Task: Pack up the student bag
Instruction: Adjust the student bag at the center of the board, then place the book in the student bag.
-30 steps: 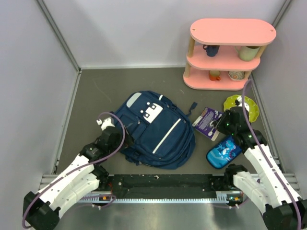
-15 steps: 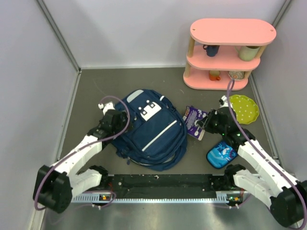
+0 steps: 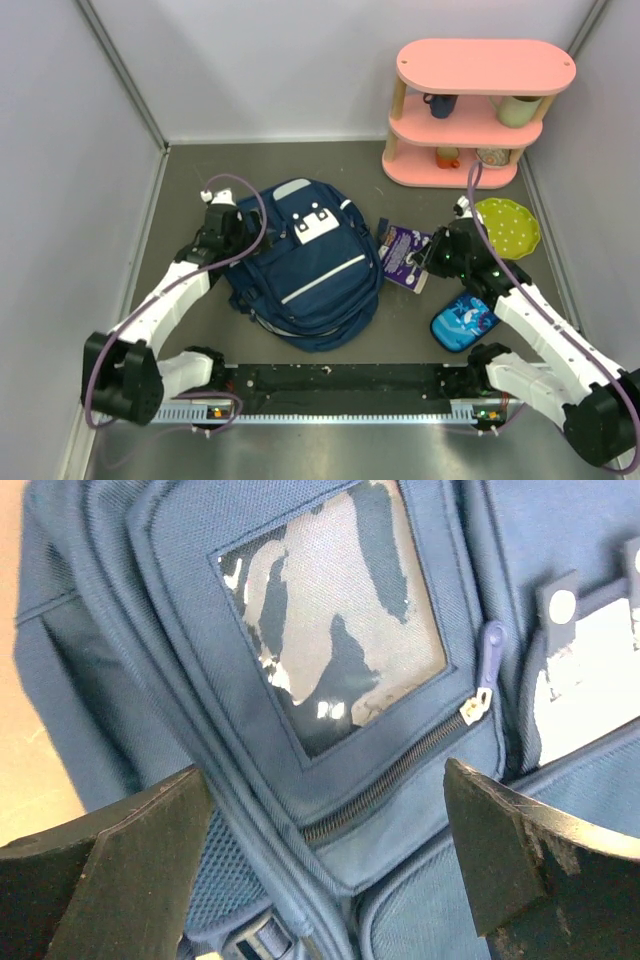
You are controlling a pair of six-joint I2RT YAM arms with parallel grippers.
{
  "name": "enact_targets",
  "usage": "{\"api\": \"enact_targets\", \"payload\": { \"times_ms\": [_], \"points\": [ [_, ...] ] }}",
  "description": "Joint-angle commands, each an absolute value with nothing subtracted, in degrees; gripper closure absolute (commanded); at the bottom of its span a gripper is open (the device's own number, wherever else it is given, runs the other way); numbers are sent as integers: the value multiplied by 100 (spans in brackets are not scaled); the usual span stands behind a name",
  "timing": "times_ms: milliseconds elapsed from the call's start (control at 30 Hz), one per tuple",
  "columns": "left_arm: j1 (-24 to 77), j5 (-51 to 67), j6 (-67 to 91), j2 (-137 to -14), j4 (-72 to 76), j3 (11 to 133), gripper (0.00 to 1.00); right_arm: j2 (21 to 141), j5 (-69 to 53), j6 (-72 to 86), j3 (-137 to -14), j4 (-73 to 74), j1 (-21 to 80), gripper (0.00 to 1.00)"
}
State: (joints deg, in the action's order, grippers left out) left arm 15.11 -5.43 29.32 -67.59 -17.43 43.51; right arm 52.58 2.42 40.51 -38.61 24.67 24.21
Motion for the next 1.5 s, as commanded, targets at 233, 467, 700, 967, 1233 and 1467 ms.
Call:
{"api": "enact_targets", "payload": {
  "times_ms": [233, 467, 700, 967, 1233, 1467],
  "points": [
    [1538, 1184, 1723, -4606, -1714, 4263, 1, 4571, 712, 3428, -4465, 3146, 1626, 99],
    [3661, 943, 1065, -5060, -1600, 4702, 1, 4298, 650, 3551, -4482, 3234, 1626, 98],
    [5457, 123, 607, -6134, -1810, 5115, 1, 4043, 659, 3700, -4333, 3366, 1617, 98],
    [6389, 114, 562, -7408, -2136, 5607, 18, 3850, 519, 3823, -4166, 3419, 1608, 98],
    [6618, 106, 1071, -8295, -1995, 5835, 30, 3762, 387, 3893, -4026, 3419, 1600, 98],
    [6680, -237, 1546, -9026, -2171, 6266, 42, 3639, 334, 3920, -3929, 3428, 1600, 98]
  ]
}}
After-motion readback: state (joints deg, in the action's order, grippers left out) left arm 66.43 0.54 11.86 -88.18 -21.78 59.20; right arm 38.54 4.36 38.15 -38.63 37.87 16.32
